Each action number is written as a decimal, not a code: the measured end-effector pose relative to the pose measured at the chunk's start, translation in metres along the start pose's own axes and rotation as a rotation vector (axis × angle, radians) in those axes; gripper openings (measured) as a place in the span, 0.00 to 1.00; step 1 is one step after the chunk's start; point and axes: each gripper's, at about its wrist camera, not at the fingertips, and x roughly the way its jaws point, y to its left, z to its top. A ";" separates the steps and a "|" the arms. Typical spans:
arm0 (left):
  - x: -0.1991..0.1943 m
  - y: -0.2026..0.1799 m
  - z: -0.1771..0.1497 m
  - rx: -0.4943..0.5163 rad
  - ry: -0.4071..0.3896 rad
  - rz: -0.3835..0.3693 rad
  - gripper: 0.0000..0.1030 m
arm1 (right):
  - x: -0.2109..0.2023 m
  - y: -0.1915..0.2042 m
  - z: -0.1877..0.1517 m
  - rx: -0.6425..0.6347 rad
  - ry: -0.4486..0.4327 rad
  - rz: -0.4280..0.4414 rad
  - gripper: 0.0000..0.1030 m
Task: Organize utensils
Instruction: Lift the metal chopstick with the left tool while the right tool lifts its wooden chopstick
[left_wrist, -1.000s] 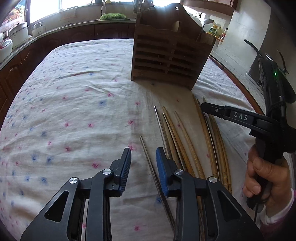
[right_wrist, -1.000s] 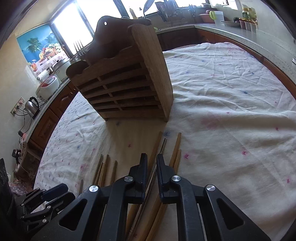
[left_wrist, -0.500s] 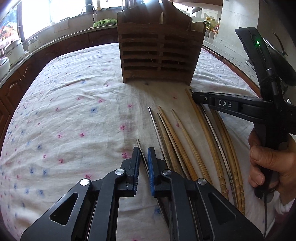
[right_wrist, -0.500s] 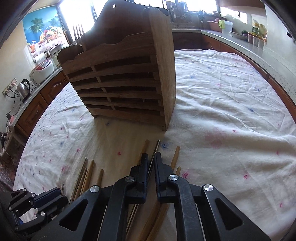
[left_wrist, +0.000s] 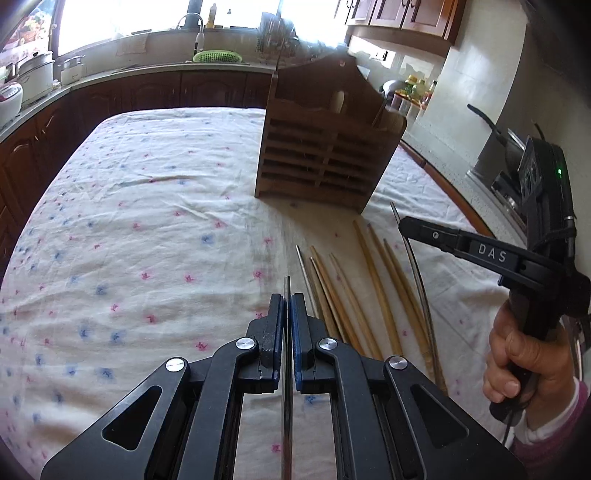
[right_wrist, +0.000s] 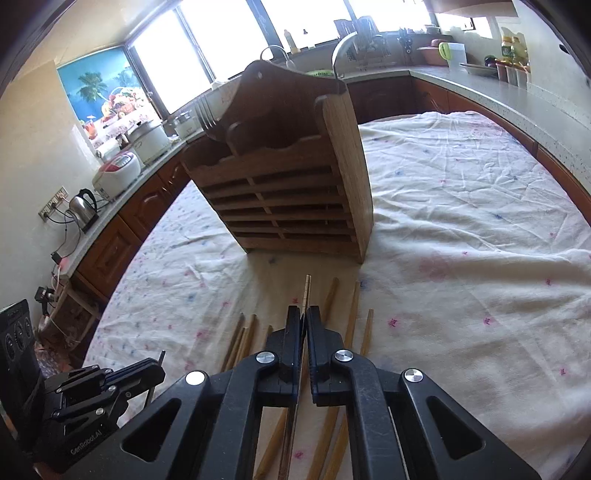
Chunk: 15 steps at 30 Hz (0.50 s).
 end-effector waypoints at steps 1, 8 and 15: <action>-0.009 0.000 0.003 -0.004 -0.019 -0.007 0.03 | -0.009 0.003 0.001 -0.004 -0.018 0.012 0.03; -0.063 0.003 0.021 -0.022 -0.151 -0.050 0.03 | -0.066 0.019 0.010 -0.029 -0.134 0.058 0.03; -0.093 0.002 0.031 -0.022 -0.227 -0.069 0.03 | -0.103 0.026 0.020 -0.044 -0.227 0.084 0.00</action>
